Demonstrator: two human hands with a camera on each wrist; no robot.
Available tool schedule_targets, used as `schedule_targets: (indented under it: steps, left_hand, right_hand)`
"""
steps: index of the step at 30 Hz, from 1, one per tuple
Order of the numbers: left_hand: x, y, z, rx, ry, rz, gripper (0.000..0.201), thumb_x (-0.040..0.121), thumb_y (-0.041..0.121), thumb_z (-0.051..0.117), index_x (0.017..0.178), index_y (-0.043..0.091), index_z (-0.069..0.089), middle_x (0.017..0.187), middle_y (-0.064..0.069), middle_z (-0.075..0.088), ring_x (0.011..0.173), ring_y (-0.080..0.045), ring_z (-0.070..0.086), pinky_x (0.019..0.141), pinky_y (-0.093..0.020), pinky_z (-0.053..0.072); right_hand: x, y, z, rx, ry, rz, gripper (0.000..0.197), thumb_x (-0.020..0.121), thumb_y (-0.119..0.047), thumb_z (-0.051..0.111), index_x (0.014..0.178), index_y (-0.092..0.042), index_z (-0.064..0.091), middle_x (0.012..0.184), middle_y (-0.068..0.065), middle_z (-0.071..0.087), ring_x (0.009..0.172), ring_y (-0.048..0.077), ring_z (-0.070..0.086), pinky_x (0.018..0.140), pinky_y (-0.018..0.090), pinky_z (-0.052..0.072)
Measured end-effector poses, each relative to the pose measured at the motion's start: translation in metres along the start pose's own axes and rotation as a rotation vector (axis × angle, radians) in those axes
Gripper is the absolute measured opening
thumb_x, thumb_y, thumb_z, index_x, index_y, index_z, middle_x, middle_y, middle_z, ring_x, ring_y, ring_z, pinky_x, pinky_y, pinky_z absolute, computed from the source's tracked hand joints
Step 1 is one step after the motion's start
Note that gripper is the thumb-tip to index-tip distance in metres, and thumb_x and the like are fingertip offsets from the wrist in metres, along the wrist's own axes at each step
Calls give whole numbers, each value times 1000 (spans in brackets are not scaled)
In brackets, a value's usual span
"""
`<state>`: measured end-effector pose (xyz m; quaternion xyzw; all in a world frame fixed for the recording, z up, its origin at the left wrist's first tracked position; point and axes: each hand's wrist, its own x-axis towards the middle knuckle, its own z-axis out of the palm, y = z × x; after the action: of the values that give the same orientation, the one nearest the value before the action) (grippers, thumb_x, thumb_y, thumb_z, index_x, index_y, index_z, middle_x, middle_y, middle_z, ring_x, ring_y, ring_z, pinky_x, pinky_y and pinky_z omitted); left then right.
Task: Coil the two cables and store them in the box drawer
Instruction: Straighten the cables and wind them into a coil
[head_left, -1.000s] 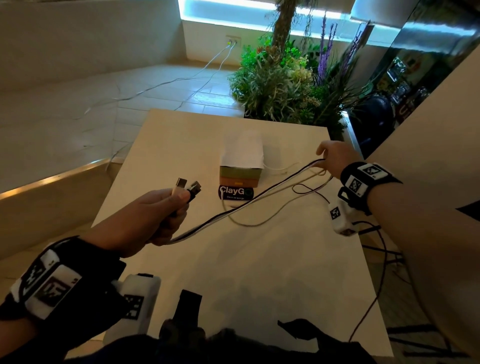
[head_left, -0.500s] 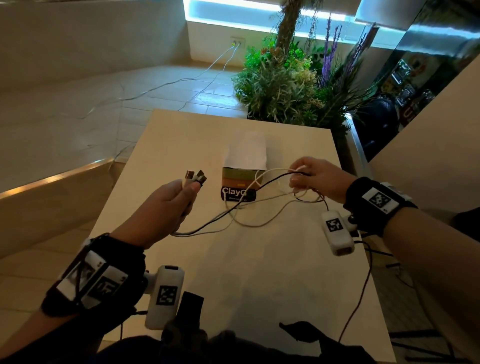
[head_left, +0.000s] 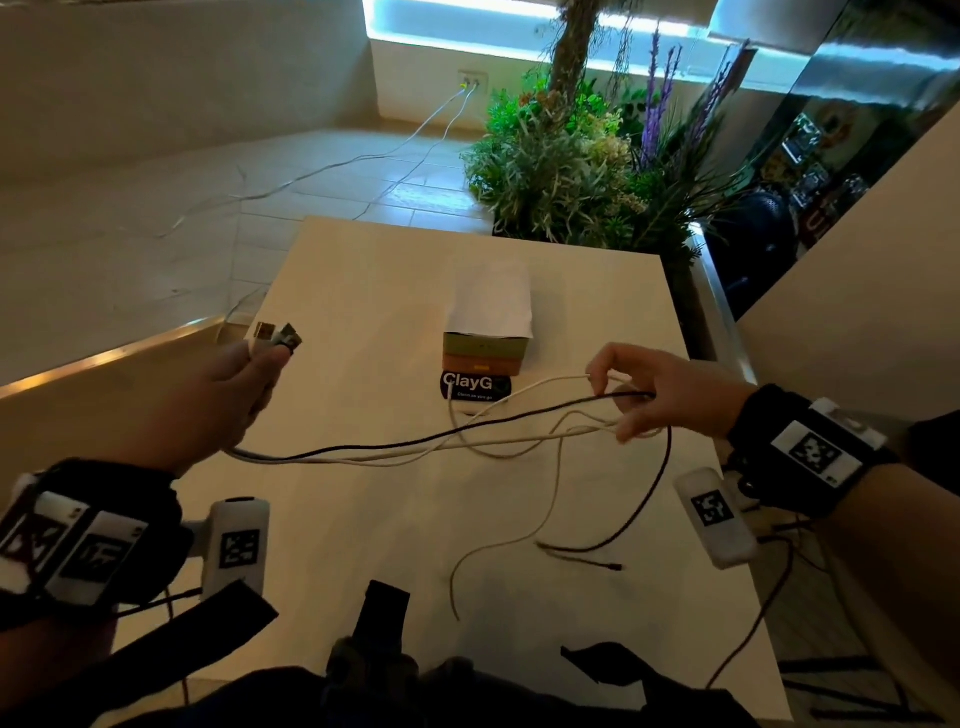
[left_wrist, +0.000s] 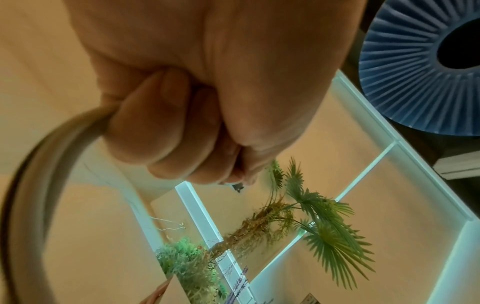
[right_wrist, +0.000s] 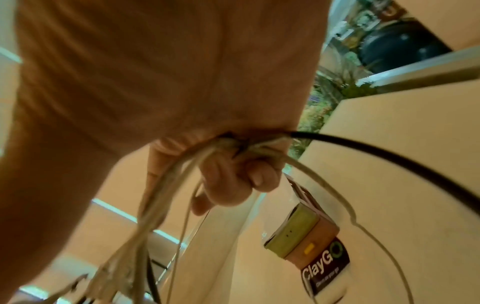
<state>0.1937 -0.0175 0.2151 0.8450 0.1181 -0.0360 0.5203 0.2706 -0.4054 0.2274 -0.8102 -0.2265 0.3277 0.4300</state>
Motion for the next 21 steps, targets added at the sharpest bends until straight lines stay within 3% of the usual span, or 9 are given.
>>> schedule_targets:
  steps: [1,3,7,9,12,14,16,19,21]
  left_hand:
    - [2,-2,1,-8,5,-15,37,96,32,34,65,14,38,50,0,32,33,-3,26,33,-19,22]
    - [4,-4,4,-25,11,-37,37,96,35,35,63,16,38,49,3,34,34,-3,27,34,-18,23]
    - [7,-8,15,37,38,-17,39,95,38,36,62,19,42,37,11,42,31,-3,38,30,-17,27]
    - [9,-9,18,39,33,-26,38,95,37,37,62,19,42,37,12,42,33,-4,37,31,-17,27]
    - [10,-13,22,-47,16,-81,34,95,29,40,63,18,40,50,6,42,45,-7,37,43,-20,30]
    - [9,-16,23,-14,22,-96,35,95,27,40,63,14,40,60,-7,39,57,-18,37,55,-28,31]
    - [6,-19,24,54,30,-89,37,95,26,40,61,13,39,58,-8,37,54,-18,34,52,-28,29]
    - [4,-22,25,72,-10,-125,35,95,28,39,65,13,40,55,-5,34,45,-15,28,37,-21,25]
    - [5,-22,26,62,-39,-139,34,96,30,38,66,12,41,54,-4,34,43,-13,27,39,-21,23]
  right_hand:
    - [-1,-1,1,-159,-37,34,50,48,-46,83,87,-36,52,107,7,47,64,20,46,63,31,48]
    - [0,2,4,-437,-82,66,50,56,-41,82,94,-39,51,111,-11,38,68,8,43,66,22,45]
    - [0,14,6,-452,0,-81,34,80,-11,67,98,-36,52,118,-7,40,76,1,52,69,12,47]
    - [-1,18,1,-368,35,-119,25,88,-13,58,100,-34,58,124,-5,50,87,3,60,77,13,48]
    - [0,21,0,-175,153,-98,24,95,-19,43,107,-27,62,111,-1,66,92,6,66,82,19,53]
    - [5,26,1,61,318,-75,28,97,-16,39,107,-20,65,108,-2,68,98,2,63,85,21,53]
    - [11,33,-4,209,544,-78,29,97,-12,39,97,-20,67,110,-8,67,101,6,59,82,27,55]
    - [18,40,-18,588,794,-14,32,97,-28,39,76,-22,62,87,-7,64,82,11,52,70,28,46]
    - [23,45,-22,830,852,7,28,95,-24,42,74,-18,60,65,-6,58,65,10,46,58,22,41]
